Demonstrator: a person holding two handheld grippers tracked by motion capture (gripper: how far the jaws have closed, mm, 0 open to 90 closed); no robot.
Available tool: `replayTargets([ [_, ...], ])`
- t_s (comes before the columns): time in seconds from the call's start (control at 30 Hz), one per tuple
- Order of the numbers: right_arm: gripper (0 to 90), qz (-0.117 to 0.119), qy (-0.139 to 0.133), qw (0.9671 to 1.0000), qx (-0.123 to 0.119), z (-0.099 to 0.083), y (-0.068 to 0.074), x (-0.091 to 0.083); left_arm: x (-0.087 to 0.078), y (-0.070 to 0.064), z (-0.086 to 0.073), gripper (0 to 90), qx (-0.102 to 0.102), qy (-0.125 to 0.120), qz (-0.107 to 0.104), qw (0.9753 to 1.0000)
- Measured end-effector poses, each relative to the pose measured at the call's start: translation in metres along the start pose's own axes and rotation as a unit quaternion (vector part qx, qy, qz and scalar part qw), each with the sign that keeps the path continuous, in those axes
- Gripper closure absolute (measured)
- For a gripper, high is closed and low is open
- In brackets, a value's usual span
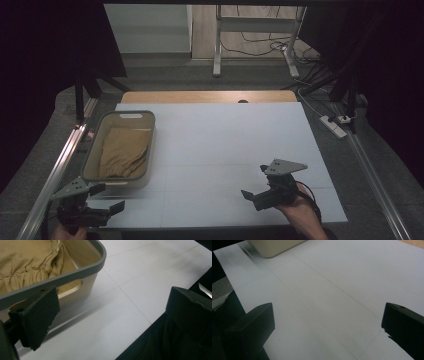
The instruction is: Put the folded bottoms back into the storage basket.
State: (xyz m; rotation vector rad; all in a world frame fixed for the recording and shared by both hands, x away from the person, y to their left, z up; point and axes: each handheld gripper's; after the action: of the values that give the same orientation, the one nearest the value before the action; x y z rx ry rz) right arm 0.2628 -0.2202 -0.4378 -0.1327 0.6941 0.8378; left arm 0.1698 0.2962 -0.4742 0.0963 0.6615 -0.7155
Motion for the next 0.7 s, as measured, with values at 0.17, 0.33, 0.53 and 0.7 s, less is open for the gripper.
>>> replayTargets([
  [0.17,0.0,-0.019,0.002,0.9997,0.011,-0.012,-0.004,-0.013,0.000,0.000,0.000,0.3,0.000,-0.001,0.000,1.0000],
  [0.33,0.0,-0.033,-0.002,0.9990,0.029,-0.022,-0.007,-0.025,0.000,0.000,0.000,0.3,0.000,-0.001,0.000,1.0000],
  [0.53,0.0,-0.049,0.000,0.9982,0.035,-0.031,-0.009,-0.036,0.000,0.000,0.001,0.3,0.003,0.002,0.001,1.0000],
  [0.7,0.0,-0.057,0.000,0.9971,0.051,-0.041,-0.012,-0.043,0.000,0.000,0.001,0.3,0.003,0.001,0.002,1.0000],
])
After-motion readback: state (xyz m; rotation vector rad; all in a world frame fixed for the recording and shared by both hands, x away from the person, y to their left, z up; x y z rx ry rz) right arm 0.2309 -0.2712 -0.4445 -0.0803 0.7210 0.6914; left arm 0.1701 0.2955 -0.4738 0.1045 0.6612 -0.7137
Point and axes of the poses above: each handheld gripper's, and its own axes: x roughly forward along the jaws, z roughly out of its top, y roughly to its left, and after that the axes turned 10 degrees about x, right-handed
